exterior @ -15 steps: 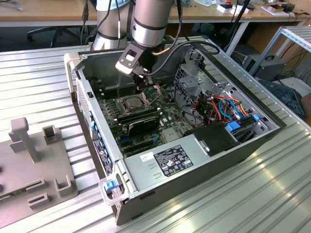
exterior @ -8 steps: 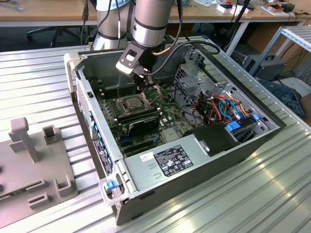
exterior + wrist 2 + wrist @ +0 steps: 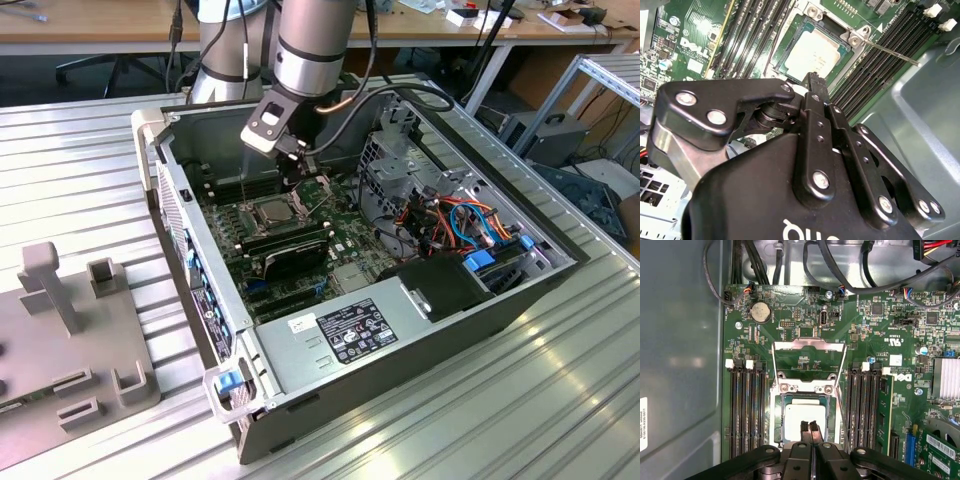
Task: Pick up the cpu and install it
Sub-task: 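Close the cpu cover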
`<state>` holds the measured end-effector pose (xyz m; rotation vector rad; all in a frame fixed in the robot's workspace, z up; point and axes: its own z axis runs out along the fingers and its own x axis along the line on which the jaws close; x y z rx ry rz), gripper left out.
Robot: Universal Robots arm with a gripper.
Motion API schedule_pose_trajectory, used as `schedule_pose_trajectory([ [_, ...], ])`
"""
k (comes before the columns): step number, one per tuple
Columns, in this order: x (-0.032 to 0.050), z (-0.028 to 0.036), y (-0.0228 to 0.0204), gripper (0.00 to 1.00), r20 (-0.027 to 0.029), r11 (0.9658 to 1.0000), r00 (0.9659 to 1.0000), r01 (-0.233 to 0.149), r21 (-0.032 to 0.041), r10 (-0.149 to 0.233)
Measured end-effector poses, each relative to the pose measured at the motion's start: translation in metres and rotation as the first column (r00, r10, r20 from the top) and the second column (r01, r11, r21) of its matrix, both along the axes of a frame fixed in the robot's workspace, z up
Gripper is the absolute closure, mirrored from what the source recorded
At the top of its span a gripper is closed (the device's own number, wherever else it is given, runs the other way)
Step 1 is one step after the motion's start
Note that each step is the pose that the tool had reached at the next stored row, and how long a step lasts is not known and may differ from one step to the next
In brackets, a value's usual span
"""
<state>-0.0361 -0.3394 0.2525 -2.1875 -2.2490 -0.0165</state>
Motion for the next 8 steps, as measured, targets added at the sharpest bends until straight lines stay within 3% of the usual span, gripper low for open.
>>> schedule_pose_trajectory([
  [8,0.0049,0.0000,0.0000,0.89,0.0000,1.0000,1.0000,0.000,0.0000,0.000],
])
